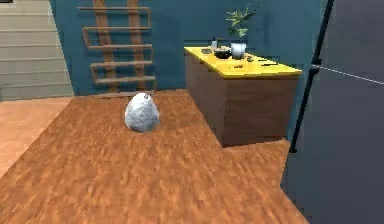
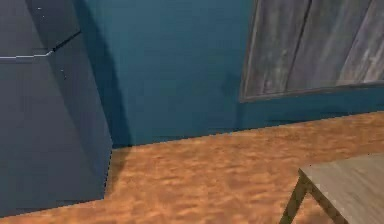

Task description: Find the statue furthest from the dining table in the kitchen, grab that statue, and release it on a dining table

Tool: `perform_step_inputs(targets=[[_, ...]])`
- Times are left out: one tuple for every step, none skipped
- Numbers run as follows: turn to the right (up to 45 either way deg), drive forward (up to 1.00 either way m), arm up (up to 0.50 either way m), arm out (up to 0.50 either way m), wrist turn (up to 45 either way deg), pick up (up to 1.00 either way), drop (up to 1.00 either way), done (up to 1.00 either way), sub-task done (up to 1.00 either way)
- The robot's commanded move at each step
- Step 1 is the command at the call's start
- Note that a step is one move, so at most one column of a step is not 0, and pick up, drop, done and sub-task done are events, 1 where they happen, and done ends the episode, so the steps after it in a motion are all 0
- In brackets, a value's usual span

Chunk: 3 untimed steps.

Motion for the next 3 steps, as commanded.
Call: perform_step_inputs(targets=[[0.0,1.00,0.00,0.00,0.0,0.00,0.00,0.00,0.00],[0.0,0.65,0.00,0.00,0.0,0.00,0.00,0.00,0.00],[-45.0,0.00,0.00,0.00,0.0,0.00,0.00,0.00,0.00]])
